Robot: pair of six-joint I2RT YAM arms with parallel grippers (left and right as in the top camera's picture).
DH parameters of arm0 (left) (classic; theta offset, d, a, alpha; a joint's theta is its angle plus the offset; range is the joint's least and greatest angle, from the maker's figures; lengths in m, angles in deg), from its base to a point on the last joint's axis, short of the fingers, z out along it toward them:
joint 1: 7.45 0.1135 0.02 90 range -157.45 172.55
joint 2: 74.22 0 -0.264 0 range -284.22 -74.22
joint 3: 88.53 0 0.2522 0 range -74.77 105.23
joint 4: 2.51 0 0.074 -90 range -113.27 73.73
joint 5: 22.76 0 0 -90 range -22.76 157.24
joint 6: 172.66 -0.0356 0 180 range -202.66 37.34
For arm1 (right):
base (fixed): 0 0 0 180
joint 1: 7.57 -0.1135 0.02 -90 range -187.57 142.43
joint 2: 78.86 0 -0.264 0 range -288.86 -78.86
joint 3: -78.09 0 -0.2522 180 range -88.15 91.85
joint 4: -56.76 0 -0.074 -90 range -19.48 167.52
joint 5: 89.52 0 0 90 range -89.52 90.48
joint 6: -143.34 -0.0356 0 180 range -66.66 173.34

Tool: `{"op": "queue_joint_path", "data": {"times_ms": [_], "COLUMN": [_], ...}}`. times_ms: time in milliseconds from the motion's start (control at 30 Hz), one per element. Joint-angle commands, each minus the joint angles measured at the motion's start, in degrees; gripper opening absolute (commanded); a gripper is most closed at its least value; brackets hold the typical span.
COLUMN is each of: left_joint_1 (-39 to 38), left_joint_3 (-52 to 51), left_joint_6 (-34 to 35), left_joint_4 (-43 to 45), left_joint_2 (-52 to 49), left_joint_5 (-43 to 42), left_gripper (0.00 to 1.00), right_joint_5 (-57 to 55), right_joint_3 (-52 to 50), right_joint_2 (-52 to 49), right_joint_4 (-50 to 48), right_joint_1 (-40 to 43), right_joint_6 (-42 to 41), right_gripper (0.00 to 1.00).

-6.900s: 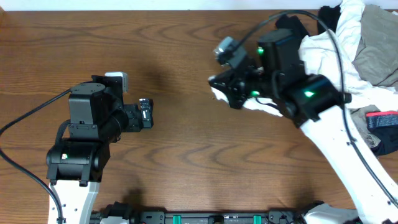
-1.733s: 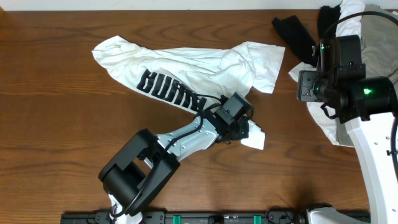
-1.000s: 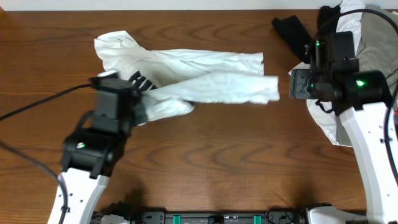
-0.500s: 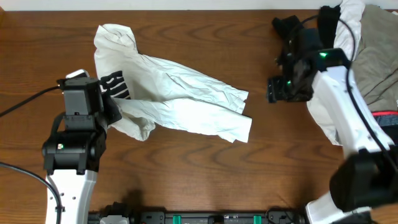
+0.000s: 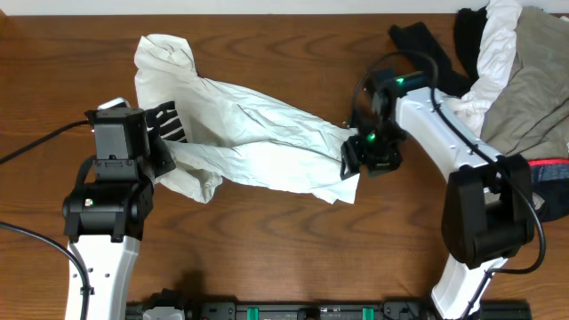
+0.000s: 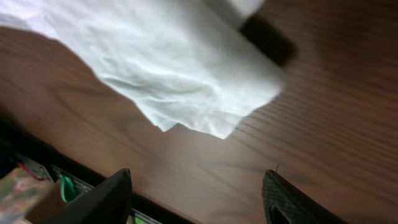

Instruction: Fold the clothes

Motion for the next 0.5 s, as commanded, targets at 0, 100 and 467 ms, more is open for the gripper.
{"op": "queue_joint_path", "data": {"times_ms": [0,100,467], "left_joint_1": [0.3,0.3,0.3], "left_joint_3": [0.2,0.2,0.2], "left_joint_6": [-1.0,-1.0,-1.0], "left_joint_4": [0.0,0.4,0.5], "left_joint_2": [0.0,0.0,0.0], "left_joint_5": [1.1,1.1,1.1], "left_gripper": [0.06,0.06,0.06], "right_joint_5": [-1.1,-2.3,-5.1], "right_joint_3": [-3.3,-7.6,-19.8], "right_joint_2": [-0.1,-0.1,-0.1], "right_joint_4": [-2.9,-6.7,-20.9], "right_joint_1": [-1.7,-3.3,-6.0], "right_joint_6": [1.1,1.0,-5.8], "right_gripper": [0.64,0.61,0.6]}}
